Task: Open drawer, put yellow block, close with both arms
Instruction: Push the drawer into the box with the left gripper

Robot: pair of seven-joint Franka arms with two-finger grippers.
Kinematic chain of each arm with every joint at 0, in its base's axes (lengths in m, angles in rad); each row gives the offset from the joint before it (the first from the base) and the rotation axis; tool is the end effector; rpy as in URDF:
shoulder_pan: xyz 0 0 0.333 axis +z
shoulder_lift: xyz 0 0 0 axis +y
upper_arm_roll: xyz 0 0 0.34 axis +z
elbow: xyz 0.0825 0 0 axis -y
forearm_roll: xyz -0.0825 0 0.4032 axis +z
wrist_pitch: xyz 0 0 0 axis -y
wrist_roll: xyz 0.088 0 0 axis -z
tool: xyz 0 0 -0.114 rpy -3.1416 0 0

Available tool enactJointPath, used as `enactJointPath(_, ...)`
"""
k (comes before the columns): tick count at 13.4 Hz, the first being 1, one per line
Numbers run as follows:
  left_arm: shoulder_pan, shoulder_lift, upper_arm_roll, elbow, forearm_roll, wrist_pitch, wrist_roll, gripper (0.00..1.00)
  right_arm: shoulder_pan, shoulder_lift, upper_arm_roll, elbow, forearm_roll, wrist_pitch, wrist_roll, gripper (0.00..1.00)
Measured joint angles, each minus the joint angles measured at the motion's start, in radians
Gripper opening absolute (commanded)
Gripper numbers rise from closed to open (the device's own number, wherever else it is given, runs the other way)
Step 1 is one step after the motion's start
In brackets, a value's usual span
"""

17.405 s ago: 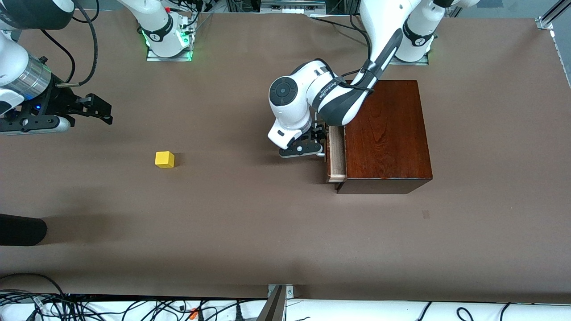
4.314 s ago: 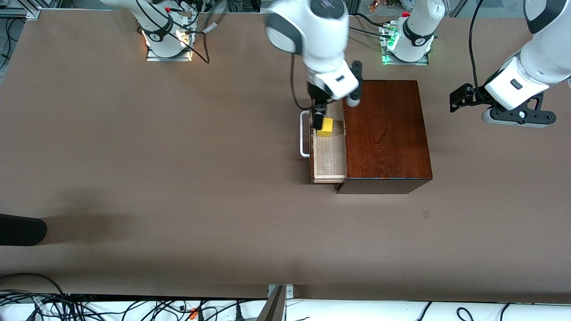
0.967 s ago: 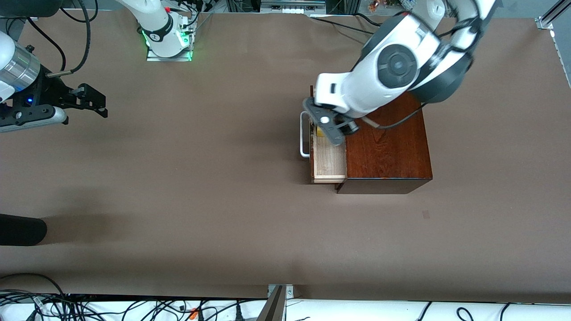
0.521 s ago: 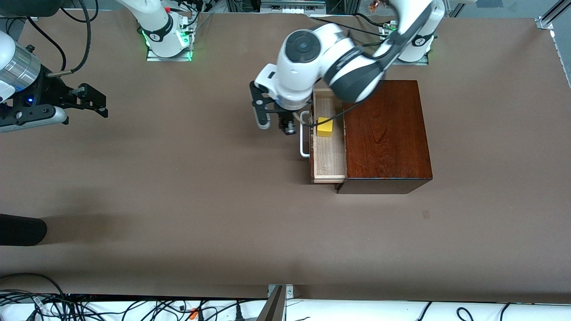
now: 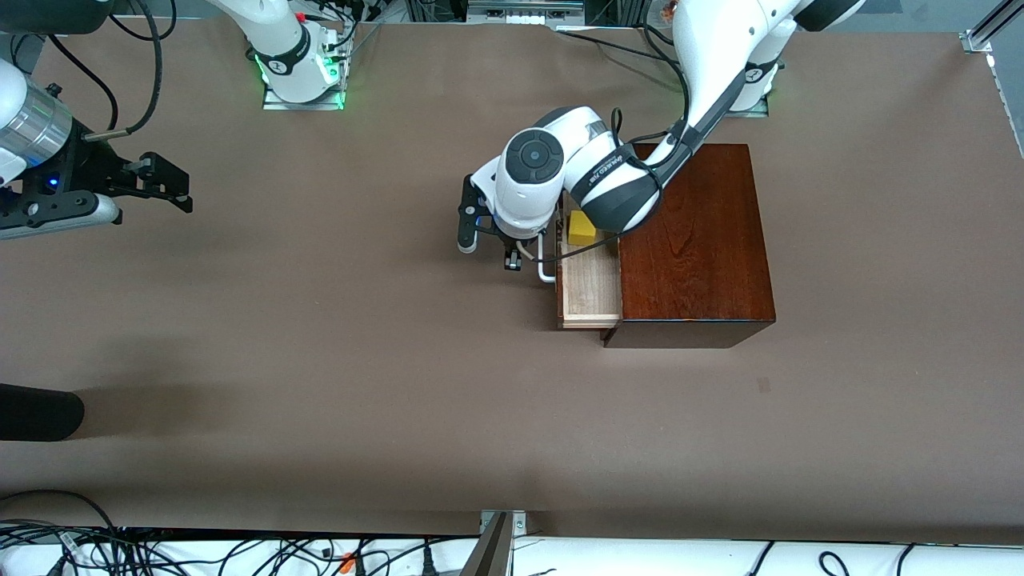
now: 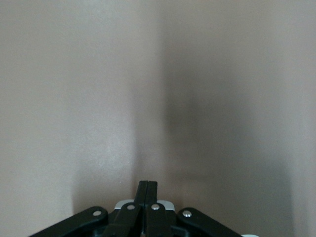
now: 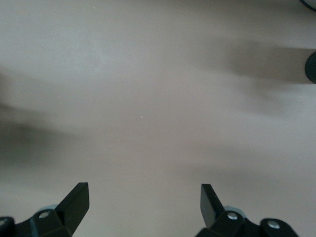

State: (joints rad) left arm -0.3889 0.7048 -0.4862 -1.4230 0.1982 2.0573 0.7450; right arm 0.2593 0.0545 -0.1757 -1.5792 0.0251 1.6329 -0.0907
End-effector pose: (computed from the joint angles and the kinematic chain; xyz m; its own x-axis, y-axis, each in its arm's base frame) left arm 0.5440 -0.5184 0.3185 -0.0354 -0.9947 0.0969 -0.9950 0.0442 0.0900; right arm 0.5936 0.0553 0.6114 0.9851 0.1721 0.0014 0.1721 -0.9850 -0.0155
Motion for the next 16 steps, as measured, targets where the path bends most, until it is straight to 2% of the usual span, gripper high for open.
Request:
enactJointPath(3,0.018,0.0,0.007,-0.001,0.0,-0.1,0.008,0.01,0.0,0.003,-0.005,0.0,0.0,0.0,0.0,1.0)
enactJointPath(11,0.088,-0.003,0.001,0.013,0.0,-0.265,0.011,0.01,0.0,0.005,-0.009,0.0,0.0,0.0,0.0,1.0)
enactJointPath(16,0.125,-0.003,-0.008,0.013,-0.001,-0.309,0.011,0.01,0.0,0.006,-0.009,-0.001,0.0,0.0,0.001,1.0)
